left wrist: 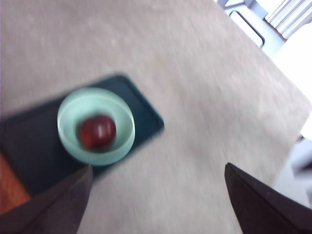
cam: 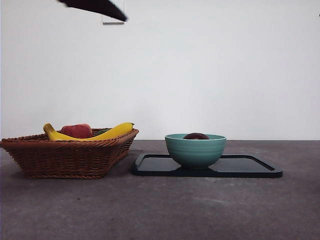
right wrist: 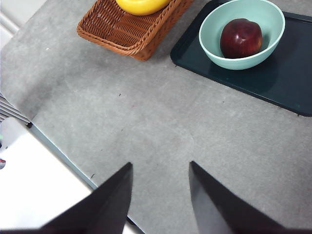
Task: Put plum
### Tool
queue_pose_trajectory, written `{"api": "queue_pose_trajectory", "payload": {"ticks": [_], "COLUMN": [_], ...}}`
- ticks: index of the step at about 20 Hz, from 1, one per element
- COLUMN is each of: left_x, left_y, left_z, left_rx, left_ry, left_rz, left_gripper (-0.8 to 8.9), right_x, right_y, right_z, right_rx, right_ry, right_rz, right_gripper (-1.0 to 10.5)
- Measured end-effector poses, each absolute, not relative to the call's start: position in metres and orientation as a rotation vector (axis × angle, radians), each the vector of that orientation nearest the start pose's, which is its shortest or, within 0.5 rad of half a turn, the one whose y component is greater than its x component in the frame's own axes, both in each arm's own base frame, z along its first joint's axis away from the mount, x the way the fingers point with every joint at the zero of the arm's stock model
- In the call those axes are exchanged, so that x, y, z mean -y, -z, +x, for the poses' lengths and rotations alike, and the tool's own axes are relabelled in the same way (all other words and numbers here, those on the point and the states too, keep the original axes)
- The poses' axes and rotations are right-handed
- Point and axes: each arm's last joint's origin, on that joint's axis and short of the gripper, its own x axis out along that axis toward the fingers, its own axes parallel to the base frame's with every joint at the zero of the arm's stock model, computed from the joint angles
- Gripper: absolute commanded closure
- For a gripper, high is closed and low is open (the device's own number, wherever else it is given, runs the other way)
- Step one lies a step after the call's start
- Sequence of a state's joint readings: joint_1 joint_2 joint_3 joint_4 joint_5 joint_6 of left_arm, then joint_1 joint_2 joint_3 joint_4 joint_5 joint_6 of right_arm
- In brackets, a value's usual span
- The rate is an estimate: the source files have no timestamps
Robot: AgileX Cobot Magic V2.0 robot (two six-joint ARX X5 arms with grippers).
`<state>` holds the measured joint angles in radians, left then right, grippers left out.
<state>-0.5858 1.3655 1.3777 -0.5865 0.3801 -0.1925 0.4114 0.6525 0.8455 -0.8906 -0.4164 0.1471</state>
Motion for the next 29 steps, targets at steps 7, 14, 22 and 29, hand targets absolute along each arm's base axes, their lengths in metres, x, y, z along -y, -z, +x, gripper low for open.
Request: {"api": "queue_pose_trajectory", "payload": {"ticks": [7, 14, 22, 29], "left_x": [0.229, 0.275, 0.305, 0.316], "left_y": [-0.355, -0.299, -0.234, -0.207], "left_z": [0.31, 0.351, 0.361, 0.359], "left_rx": [-0.727, -0.819, -0.926, -0.96], "left_ry": [0.816, 0.757, 0.727, 0.684], "left_rz": [-0.058, 0.024, 0.125, 0.212], "left_gripper": [3.85, 3.85, 3.85, 3.85], "right_x": [-0.055, -0.055, -0.055, -0.054], "right_y": [-0.309, -0.309, -0.308, -0.306], "right_z": [0.097, 0.097, 0.096, 0.095], "right_rx": [-0.774, -0.78, -0.797, -0.816], "right_ry": [-0.739, -0.738, -0.735, -0.732], "right_rz": [0.135, 0.134, 0.134, 0.134], "right_gripper": [7.6, 7.6, 7.6, 7.6]}}
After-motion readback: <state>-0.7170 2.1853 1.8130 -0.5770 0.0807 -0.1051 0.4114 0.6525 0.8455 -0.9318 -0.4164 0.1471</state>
